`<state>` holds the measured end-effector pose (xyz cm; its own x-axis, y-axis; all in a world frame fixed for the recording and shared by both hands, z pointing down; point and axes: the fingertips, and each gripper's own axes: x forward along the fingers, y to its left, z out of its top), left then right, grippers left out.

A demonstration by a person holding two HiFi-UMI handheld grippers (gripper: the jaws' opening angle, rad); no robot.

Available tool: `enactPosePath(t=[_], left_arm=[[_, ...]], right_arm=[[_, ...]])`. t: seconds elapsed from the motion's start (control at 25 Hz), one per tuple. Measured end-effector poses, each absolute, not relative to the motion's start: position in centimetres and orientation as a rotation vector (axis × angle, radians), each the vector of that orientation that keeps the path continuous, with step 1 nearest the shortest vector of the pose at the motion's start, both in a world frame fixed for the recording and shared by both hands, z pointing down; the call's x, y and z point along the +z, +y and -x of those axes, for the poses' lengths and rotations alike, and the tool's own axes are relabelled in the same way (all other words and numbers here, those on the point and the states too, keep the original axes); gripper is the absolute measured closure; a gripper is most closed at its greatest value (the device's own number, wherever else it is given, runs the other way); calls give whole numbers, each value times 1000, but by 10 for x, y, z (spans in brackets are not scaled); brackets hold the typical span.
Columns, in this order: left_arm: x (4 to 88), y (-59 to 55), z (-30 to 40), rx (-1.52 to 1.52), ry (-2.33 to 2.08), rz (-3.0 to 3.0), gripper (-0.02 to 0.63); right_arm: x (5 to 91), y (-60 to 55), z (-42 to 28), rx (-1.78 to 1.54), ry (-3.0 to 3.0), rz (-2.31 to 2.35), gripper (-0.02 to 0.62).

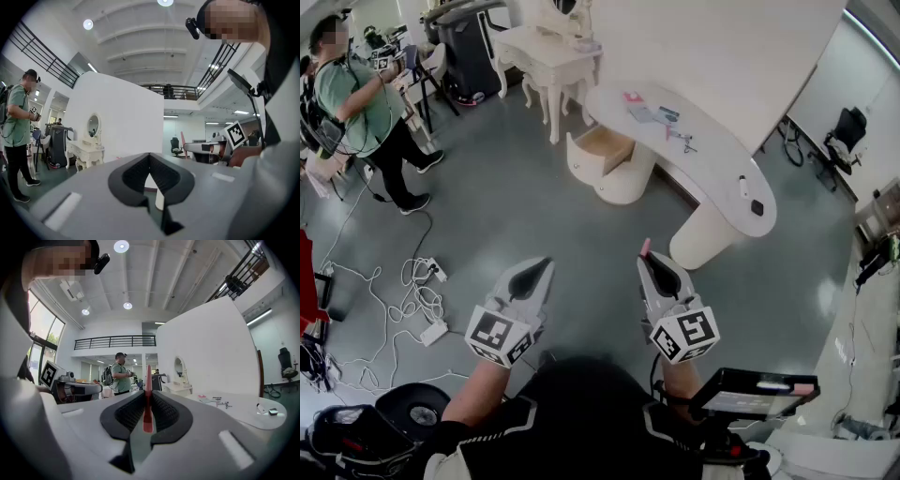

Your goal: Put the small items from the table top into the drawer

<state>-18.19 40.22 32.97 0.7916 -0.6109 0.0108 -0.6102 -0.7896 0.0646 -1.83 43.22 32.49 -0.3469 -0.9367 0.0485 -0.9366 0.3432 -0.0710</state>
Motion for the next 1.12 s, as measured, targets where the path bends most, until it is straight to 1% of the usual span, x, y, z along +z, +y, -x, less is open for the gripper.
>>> enactPosePath(t=[0.72,0.92,1.12], left_arm=[[316,375,169,-4,-1038,-2925,606],[319,377,183,-22,-1009,-2925,606],[323,369,204,-32,-1001,-2904,606]], right_arm=[[311,411,18,-127,2544,1806,545],[313,411,32,-190,2507,1797,545],[312,407,51,-171,2510,1827,545]])
